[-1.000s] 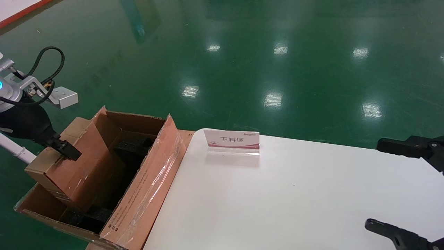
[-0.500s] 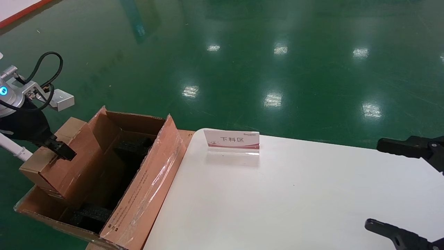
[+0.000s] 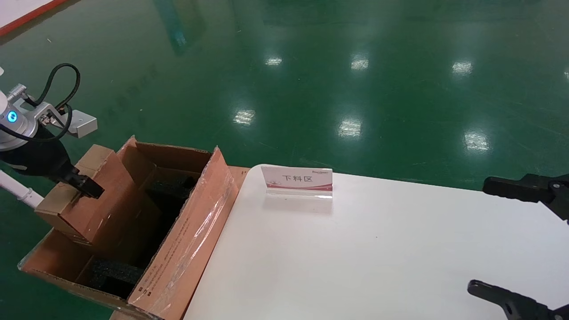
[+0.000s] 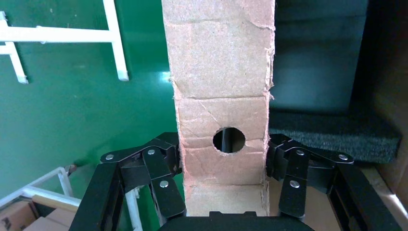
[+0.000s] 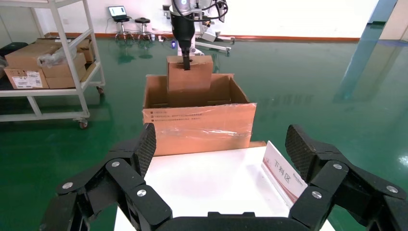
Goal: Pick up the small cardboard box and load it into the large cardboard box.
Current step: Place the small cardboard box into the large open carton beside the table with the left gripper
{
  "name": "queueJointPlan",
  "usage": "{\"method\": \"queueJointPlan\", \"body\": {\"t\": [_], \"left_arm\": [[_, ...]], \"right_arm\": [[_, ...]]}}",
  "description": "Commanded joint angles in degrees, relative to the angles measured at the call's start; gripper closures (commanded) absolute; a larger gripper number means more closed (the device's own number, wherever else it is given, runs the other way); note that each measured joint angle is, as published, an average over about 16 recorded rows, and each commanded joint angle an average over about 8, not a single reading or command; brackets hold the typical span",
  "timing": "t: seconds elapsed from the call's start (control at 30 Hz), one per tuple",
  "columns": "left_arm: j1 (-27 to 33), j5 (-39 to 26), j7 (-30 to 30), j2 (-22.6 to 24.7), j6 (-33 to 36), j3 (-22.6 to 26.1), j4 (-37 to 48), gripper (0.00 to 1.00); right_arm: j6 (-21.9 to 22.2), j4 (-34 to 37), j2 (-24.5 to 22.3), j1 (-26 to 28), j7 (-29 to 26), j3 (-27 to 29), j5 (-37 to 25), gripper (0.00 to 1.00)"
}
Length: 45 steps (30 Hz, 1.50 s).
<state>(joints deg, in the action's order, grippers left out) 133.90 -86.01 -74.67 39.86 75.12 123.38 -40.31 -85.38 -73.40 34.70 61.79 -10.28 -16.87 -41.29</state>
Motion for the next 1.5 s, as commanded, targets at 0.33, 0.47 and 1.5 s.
{"method": "queueJointPlan", "body": {"t": [0.33, 0.47, 1.5], "left_arm": [[-0.7, -1.1, -2.0, 0.6, -1.8, 0.3, -1.0, 1.00], [-1.3, -1.8, -2.8, 0.5, -2.7, 0.7, -1.9, 1.00], [-8.2, -5.3, -9.2, 2.1, -8.7, 2.7, -4.9, 0.36]], "right_arm": [[0.0, 0.0, 0.0, 0.0, 0.0, 0.0, 0.0, 0.00], [0.0, 0.0, 0.0, 0.0, 0.0, 0.0, 0.0, 0.00], [0.1, 0.0, -0.1, 0.0, 0.1, -0.1, 0.1, 0.00]]}}
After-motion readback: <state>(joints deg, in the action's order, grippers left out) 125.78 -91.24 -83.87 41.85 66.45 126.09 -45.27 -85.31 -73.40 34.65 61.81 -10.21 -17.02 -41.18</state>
